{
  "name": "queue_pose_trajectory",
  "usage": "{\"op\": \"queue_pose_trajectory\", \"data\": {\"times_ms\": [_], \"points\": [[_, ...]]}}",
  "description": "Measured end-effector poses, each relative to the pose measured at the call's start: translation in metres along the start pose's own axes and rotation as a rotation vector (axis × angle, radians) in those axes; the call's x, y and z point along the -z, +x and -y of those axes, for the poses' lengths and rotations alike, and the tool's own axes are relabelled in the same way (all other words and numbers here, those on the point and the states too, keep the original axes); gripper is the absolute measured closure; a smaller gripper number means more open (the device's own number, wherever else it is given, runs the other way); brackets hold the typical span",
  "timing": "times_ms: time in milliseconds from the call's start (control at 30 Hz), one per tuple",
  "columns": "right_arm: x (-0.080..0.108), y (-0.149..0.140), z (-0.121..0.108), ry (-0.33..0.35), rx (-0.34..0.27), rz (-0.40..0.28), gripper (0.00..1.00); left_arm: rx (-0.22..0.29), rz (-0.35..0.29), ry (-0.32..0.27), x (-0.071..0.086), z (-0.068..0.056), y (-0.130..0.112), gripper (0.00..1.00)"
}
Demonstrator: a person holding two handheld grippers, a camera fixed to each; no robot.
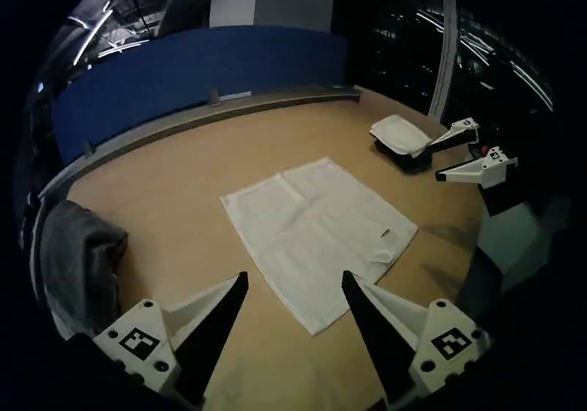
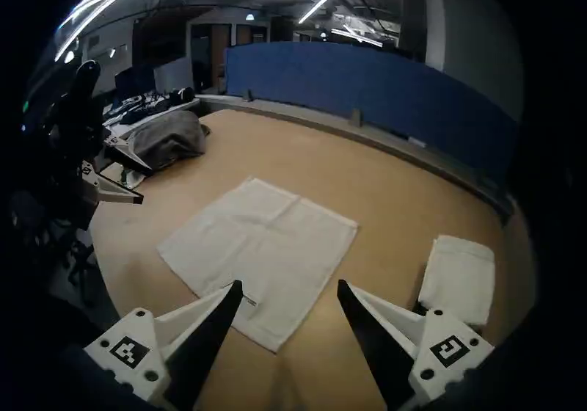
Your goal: Fold towel
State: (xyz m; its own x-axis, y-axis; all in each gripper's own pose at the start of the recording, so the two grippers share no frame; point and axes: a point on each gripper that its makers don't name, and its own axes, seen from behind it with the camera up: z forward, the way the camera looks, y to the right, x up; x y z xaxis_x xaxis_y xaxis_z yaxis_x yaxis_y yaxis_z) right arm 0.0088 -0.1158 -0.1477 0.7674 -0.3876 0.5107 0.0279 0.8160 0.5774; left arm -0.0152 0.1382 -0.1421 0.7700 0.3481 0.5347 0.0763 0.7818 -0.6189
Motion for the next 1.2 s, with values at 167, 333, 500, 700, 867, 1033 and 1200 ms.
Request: {"op": "queue_pose_trajectory", "data": {"times_ms": [167, 333, 500, 700, 867, 1033, 1200], "points": [[-0.011, -0.019, 0.001, -0.008, -0.018, 0.023, 0.0, 0.009, 0.033, -0.006, -0.012, -0.004, -0.024, 0.05], [-0.02, -0.034, 0.004, -0.004, -0.035, 0.039, 0.0, -0.002, 0.068, -0.01, -0.021, -0.007, -0.043, 0.06], [-0.029, -0.05, 0.007, 0.001, -0.042, 0.056, 0.0, -0.02, 0.103, -0.018, -0.03, -0.012, -0.059, 0.06], [-0.037, -0.07, 0.012, 0.01, -0.038, 0.087, 0.0, -0.031, 0.128, -0.032, -0.038, -0.02, -0.071, 0.05], [-0.041, -0.081, 0.015, 0.016, -0.029, 0.106, 0.0, -0.024, 0.146, -0.041, -0.043, -0.025, -0.078, 0.06], [-0.045, -0.091, 0.017, 0.019, -0.034, 0.12, 0.0, -0.041, 0.17, -0.04, -0.047, -0.025, -0.089, 0.06], [-0.049, -0.099, 0.017, 0.021, -0.042, 0.132, 0.02, -0.047, 0.188, -0.045, -0.049, -0.027, -0.096, 0.06]]}}
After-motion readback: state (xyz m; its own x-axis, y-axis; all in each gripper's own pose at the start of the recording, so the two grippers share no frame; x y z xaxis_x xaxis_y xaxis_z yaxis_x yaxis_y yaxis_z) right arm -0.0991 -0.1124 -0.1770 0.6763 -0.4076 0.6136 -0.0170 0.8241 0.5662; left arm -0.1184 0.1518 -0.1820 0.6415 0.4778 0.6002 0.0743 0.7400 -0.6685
